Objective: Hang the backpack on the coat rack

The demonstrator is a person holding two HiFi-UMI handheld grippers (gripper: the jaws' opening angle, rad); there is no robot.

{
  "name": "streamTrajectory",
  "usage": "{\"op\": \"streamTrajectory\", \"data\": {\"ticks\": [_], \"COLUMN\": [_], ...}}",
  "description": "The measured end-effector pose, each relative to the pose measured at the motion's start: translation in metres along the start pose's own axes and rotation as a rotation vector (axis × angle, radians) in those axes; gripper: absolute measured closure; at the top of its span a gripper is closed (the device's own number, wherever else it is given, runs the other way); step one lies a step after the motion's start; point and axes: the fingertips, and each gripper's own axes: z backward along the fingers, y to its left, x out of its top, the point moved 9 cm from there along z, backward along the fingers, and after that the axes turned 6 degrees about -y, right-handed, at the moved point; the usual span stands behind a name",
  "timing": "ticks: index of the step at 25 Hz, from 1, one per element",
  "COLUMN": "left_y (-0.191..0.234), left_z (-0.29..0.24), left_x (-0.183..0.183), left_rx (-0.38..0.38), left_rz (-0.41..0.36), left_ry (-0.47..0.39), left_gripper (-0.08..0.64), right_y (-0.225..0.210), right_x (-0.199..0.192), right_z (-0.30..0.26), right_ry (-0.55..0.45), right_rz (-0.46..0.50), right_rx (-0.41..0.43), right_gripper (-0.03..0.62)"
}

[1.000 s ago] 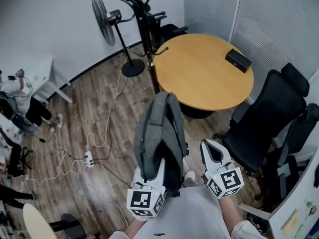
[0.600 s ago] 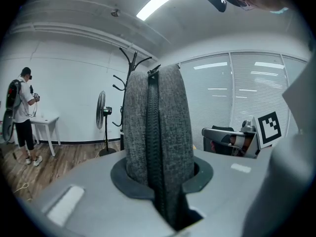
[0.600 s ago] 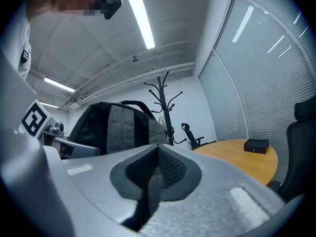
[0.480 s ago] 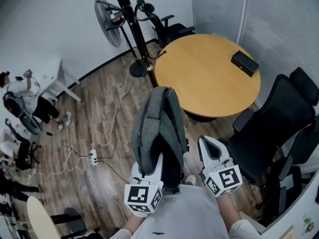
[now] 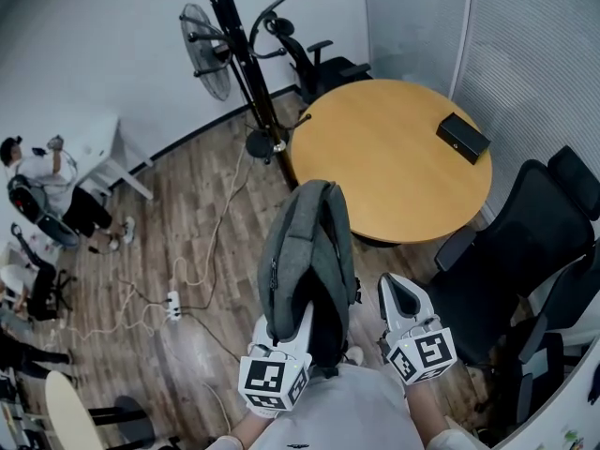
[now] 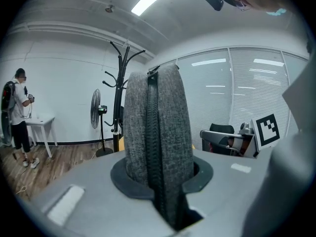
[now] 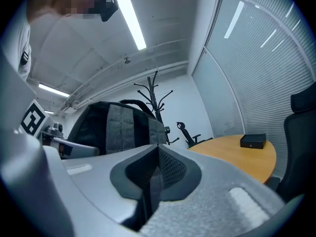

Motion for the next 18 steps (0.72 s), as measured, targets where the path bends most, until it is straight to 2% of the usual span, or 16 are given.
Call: {"op": "streamTrajectory", "data": {"ticks": [8, 18], "left_y": [0.001, 0.027], "left_z": [-0.043, -0.104], "left_x": [0.011, 0.032], "left_rx": [-0.040, -0.081], "left_rz": [-0.003, 0.000], "left_ry": [0.001, -0.028], "left_gripper": [0.449, 0.449], "right_y": [-0.027, -0.050], "right_x": [0.004, 0.016], "right_z": [-0.017, -0.080], "right_ry": [0.000, 0.008], "right_rz": [-0.007, 0.020], "right_rx": [-0.031, -0.037], "right_gripper": [0.589, 0.589]}}
